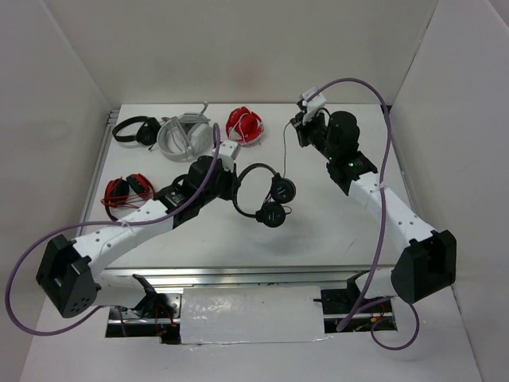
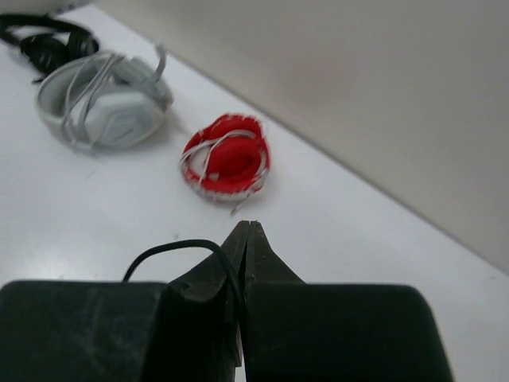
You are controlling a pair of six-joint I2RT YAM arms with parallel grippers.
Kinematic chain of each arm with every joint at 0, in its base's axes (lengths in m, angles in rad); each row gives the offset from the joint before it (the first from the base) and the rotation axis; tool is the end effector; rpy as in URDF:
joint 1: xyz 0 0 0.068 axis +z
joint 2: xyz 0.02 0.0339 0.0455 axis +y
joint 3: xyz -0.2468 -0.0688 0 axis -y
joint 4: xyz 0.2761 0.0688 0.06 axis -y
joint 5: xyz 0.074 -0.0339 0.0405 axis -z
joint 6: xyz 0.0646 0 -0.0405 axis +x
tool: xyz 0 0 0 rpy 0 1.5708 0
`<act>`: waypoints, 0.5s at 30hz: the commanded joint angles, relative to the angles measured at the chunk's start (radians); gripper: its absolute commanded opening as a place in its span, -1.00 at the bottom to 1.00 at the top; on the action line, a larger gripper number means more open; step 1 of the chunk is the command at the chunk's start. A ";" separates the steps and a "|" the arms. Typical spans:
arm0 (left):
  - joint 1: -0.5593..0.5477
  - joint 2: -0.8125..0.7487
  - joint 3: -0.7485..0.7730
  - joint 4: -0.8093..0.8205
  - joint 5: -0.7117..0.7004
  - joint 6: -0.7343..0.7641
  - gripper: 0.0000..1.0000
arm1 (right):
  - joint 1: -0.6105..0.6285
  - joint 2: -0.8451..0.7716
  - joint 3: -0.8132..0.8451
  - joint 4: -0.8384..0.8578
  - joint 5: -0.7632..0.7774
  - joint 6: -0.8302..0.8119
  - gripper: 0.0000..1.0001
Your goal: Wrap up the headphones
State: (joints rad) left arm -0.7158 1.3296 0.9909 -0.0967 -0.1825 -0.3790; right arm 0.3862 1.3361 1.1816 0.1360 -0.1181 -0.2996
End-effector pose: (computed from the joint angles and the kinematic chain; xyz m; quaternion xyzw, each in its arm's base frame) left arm 0.2839 -0.2314 0.2600 0.0924 0.8360 -0.2131 0.4972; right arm 0.3517 0.1512 0.3678 -0.2784 0.6570 0.0723 0.6968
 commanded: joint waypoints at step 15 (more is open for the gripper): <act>0.078 -0.231 0.057 0.176 0.417 -0.018 -1.00 | -0.175 0.258 -0.163 0.168 -0.465 0.298 -1.00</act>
State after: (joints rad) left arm -0.6563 1.1347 0.9916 -0.0227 0.1051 -0.3698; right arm 0.2272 1.5654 1.0336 0.2035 -0.5301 -0.0673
